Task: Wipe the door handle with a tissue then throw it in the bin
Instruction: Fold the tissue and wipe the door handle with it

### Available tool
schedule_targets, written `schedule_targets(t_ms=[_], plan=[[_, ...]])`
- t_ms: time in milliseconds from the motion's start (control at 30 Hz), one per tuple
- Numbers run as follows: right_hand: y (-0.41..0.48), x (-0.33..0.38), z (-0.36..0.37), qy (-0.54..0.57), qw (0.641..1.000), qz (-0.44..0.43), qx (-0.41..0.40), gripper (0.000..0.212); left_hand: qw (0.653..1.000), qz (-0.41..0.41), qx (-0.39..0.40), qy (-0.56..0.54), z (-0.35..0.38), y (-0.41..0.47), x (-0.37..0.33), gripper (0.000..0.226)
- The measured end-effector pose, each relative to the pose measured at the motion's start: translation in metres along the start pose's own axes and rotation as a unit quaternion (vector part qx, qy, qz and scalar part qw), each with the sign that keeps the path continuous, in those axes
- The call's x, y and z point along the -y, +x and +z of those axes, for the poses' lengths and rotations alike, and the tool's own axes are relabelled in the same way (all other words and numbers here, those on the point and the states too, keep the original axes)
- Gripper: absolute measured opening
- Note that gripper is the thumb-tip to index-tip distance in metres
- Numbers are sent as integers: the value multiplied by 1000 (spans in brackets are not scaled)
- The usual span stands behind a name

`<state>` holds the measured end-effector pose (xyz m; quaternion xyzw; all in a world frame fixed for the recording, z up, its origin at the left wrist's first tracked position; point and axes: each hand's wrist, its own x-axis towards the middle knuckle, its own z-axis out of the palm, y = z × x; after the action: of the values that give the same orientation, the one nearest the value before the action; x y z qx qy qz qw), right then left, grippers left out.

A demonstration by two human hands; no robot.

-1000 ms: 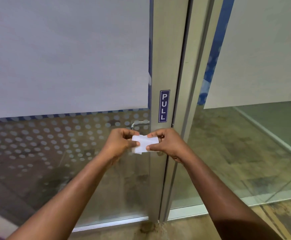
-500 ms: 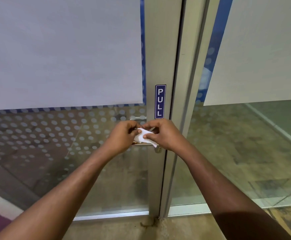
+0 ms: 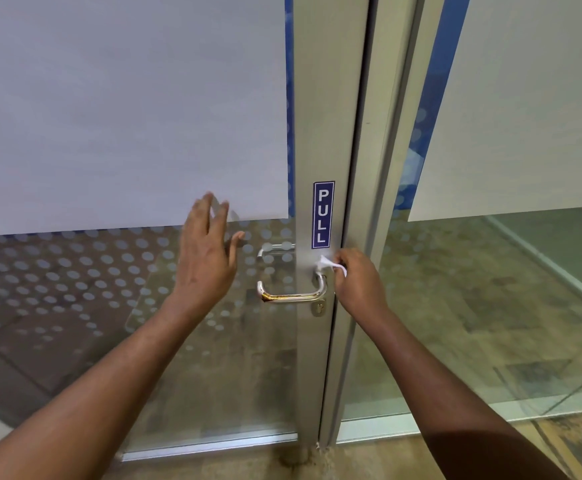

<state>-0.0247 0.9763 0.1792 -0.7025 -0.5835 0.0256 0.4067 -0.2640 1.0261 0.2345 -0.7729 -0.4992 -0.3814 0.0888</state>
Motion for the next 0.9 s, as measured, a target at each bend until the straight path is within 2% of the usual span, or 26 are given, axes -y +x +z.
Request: schedule_targets(t_ms=[200, 300, 467, 700, 900], plan=[[-14, -9, 27, 30, 999, 28, 29, 19, 991, 54, 33, 115, 15, 2, 48, 70], [-19, -6, 34, 39, 999, 14, 4, 23, 984, 71, 38, 159, 31, -2, 60, 73], [-28, 0, 37, 90, 994, 62, -7, 18, 977, 86, 16, 196, 46, 4, 73, 72], [-42, 8, 41, 37, 999, 36, 9, 24, 980, 112, 2, 164, 49, 5, 78, 61], [-53, 3, 38, -60, 993, -31, 99, 44, 971, 155, -18, 181, 47, 4, 91, 57]])
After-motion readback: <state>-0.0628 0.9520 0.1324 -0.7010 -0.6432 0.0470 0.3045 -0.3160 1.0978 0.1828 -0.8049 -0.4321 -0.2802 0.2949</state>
